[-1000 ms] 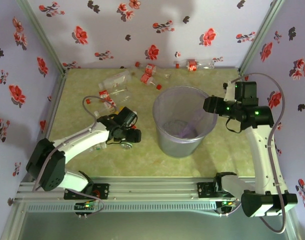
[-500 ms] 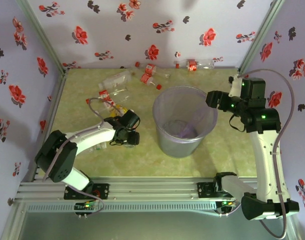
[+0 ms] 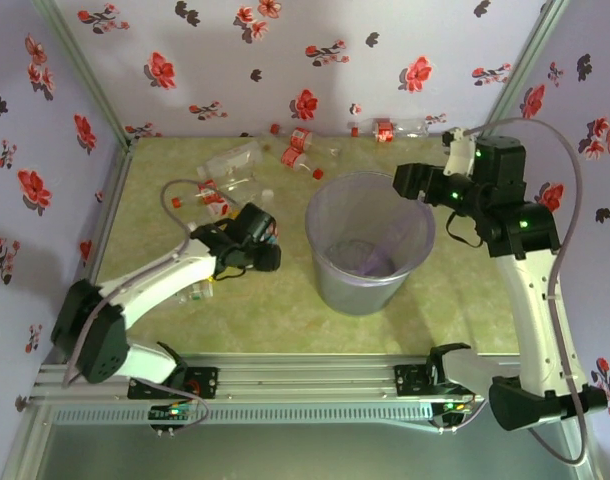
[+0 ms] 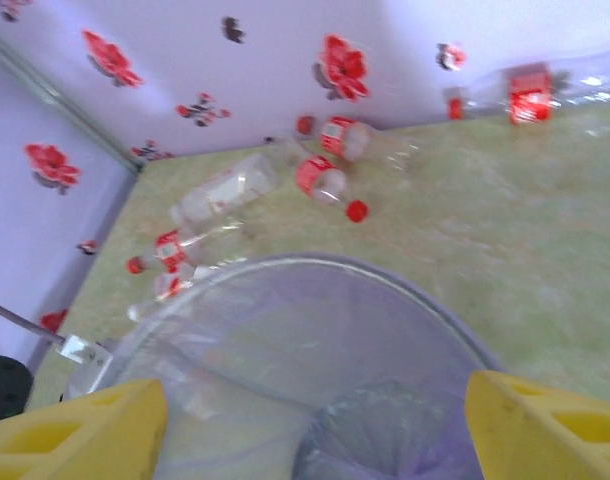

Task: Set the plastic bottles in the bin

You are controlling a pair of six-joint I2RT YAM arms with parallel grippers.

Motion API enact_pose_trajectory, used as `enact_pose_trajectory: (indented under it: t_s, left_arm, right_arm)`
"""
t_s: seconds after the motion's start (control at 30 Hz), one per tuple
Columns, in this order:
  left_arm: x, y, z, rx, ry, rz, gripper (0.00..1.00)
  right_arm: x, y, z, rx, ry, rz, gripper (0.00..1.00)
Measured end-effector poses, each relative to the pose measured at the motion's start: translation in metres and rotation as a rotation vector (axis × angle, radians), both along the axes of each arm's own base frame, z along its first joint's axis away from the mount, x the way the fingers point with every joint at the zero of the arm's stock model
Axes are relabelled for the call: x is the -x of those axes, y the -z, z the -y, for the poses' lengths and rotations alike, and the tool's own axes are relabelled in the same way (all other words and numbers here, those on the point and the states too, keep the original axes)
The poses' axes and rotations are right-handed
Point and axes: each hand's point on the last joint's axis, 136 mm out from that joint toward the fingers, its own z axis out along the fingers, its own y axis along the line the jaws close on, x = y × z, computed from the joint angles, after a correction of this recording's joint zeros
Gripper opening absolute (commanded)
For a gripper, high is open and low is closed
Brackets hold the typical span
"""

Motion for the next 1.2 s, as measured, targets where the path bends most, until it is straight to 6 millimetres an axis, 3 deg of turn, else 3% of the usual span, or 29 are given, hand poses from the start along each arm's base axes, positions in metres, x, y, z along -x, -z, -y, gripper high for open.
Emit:
enact_pose_trajectory:
  t_s: [0.13,0.2,0.3,0.4,0.6,0.77,1.03,1.1,1.2]
  left_arm:
    - [-0.013,-0.092,0.013,0.152,0.046,0.226,0.46]
    - [-0.013,-0.129,0.014,0.212,0.07,0.328,0.46]
    - [-0.007,-0.163,0.013,0.264,0.106,0.435,0.46]
    - [-0.003,-0.184,0.018,0.301,0.156,0.495,0.46]
    - [0.012,-0.196,0.05,0.348,0.307,0.51,0.46]
    - [0.022,-0.2,0.062,0.377,0.375,0.516,0.45]
    - [0.023,-0.205,0.066,0.395,0.391,0.531,0.49]
    - [0.022,-0.206,0.066,0.394,0.39,0.534,0.57]
    - [0.02,-0.206,0.064,0.381,0.384,0.549,0.92]
  right_arm:
    - [-0.003,-0.013,-0.041,-0.047,-0.11,0.028,0.83]
    - [-0.005,-0.018,-0.066,-0.06,-0.171,0.04,0.85]
    - [-0.007,-0.025,-0.102,-0.08,-0.259,0.055,0.88]
    - [-0.01,-0.03,-0.136,-0.099,-0.329,0.068,0.9]
    - [-0.018,-0.037,-0.185,-0.137,-0.422,0.088,0.91]
    - [-0.033,-0.035,-0.203,-0.151,-0.434,0.085,0.87]
    - [-0.043,-0.03,-0.213,-0.177,-0.436,0.05,0.56]
    - [-0.043,-0.031,-0.212,-0.18,-0.433,0.052,0.52]
    - [-0.044,-0.034,-0.211,-0.181,-0.424,0.058,0.49]
